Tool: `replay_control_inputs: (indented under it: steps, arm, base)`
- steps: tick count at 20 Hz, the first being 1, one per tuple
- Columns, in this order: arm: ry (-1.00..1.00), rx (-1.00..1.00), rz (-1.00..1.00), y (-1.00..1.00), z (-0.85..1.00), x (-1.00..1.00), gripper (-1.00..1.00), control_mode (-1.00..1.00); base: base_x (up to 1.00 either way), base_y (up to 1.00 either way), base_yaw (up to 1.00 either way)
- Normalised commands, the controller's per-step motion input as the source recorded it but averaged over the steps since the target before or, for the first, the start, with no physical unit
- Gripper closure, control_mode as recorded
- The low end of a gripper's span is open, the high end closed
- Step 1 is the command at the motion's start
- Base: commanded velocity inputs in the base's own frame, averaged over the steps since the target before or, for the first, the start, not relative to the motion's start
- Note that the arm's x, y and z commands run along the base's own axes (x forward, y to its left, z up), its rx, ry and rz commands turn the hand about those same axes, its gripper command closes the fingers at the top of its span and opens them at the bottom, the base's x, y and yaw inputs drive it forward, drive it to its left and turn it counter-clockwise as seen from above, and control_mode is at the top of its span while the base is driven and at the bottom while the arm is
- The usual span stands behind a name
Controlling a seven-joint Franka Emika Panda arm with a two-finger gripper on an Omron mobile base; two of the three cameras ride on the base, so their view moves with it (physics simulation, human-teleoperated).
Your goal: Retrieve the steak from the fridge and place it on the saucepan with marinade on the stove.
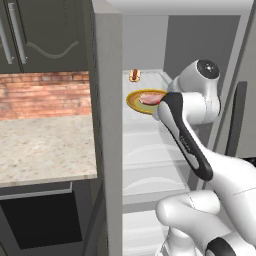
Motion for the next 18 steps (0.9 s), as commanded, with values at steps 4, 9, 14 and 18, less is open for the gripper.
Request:
replay_control_inputs:
  steps: [4, 9, 14, 18]
  arm:
    - [0.0, 0.0, -0.04, 0.0, 0.0, 0.4, -1.0, -1.0]
    - [0.0, -0.01, -0.07, 0.0, -0.01, 0.42, -1.0, -1.0]
    - [0.0, -0.03, -0.06, 0.0, -0.11, 0.29, -1.0, -1.0]
    - [-0.03, -0.03, -0.05, 0.0, -0.22, 0.24, -1.0, -1.0]
  base:
    - [0.0, 0.0, 0.0]
    - [0.0, 0.0, 0.0]
    - [0.0, 0.0, 0.0]
    - [0.0, 0.0, 0.0]
